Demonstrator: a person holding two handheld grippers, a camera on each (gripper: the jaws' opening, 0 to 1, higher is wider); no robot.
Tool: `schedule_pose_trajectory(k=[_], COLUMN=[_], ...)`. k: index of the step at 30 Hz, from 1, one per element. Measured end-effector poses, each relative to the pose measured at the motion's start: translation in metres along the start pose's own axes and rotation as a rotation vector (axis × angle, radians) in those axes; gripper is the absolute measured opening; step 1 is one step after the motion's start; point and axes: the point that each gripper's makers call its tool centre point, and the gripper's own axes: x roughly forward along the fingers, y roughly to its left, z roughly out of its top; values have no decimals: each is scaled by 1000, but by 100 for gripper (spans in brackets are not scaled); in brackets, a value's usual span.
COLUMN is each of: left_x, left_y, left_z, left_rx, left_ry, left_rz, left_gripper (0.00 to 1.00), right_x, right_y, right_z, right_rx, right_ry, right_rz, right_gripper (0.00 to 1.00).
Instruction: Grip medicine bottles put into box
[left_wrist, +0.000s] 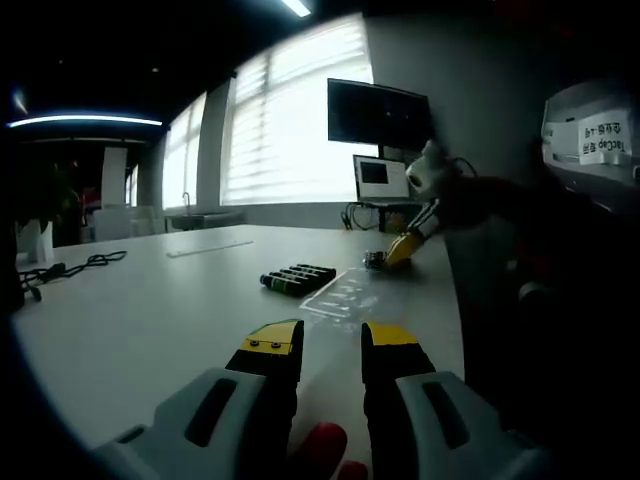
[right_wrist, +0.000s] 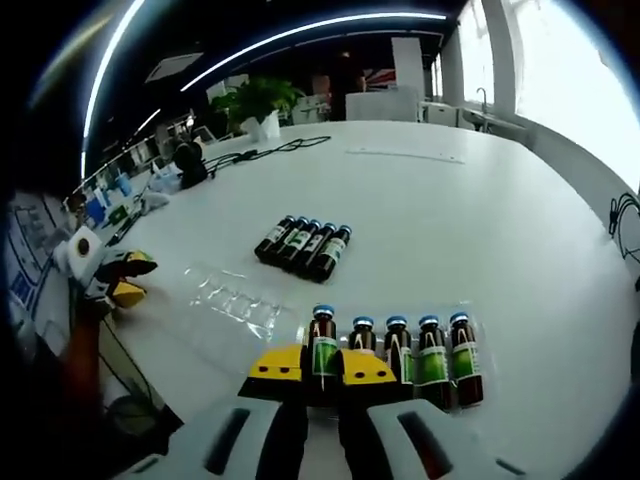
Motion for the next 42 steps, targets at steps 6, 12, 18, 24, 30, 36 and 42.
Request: schedule_pose_trajectory(k=[6,12,18,24,30,36,42], left_x=[0,-1,-1,-1,-1,-1,-1], left_y=[0,0,1,1,1,1,1], left_z=[0,-1,-1,-1,-1,-1,-1], left_rx=[2,2,1,-1,0,0,0], left_ry=[0,2,1,1,2,3,3], left_rz=[-1,1,2,1,2,4,4], left_gripper=[18,18,18,18,18,17,17], right_x=[-3,-7,-8,-5,-4,-2,-1], right_y=[2,-4,-6,-5,-5,-4,0], right_z=[3,9,7,5,5,3,3], right_rx=[-3,-44,-80,-87,-86,-95,-115], right_ry=[-16,-27,-3,13,13,22,26], right_rz=[27,34,59,68,69,73,81], right_gripper=[7,4,1,1,1,1,0])
